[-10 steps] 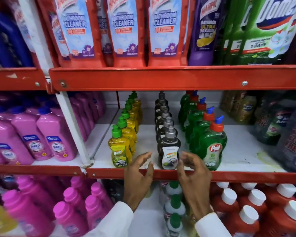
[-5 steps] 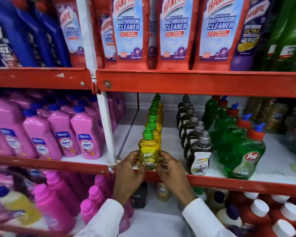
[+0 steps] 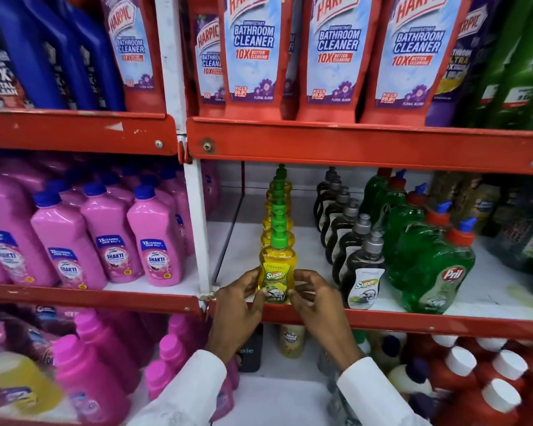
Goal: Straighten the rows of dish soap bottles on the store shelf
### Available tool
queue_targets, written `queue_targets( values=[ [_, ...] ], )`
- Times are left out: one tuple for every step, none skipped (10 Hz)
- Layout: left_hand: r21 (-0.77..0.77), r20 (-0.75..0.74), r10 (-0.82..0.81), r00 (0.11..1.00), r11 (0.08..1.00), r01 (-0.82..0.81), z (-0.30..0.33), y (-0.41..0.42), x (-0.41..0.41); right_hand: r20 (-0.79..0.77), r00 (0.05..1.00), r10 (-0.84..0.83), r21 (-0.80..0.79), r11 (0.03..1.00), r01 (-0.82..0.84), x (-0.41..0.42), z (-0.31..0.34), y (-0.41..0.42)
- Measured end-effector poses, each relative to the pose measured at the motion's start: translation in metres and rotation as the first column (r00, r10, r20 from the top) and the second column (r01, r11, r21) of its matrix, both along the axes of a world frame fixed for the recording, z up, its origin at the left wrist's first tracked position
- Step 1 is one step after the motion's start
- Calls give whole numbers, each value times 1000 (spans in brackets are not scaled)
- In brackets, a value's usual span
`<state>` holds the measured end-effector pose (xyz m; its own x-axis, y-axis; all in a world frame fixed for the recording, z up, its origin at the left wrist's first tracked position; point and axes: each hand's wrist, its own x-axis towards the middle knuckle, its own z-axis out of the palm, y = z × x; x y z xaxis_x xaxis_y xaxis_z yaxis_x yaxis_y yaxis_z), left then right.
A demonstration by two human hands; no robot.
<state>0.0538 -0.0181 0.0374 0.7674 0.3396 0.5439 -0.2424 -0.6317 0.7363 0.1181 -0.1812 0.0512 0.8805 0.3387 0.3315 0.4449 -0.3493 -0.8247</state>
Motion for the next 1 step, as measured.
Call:
queue_targets(
  values=[
    [54, 36, 166, 985, 984, -168, 6, -2, -6, 124, 973, -196, 196, 966, 169, -21, 17, -19]
  ],
)
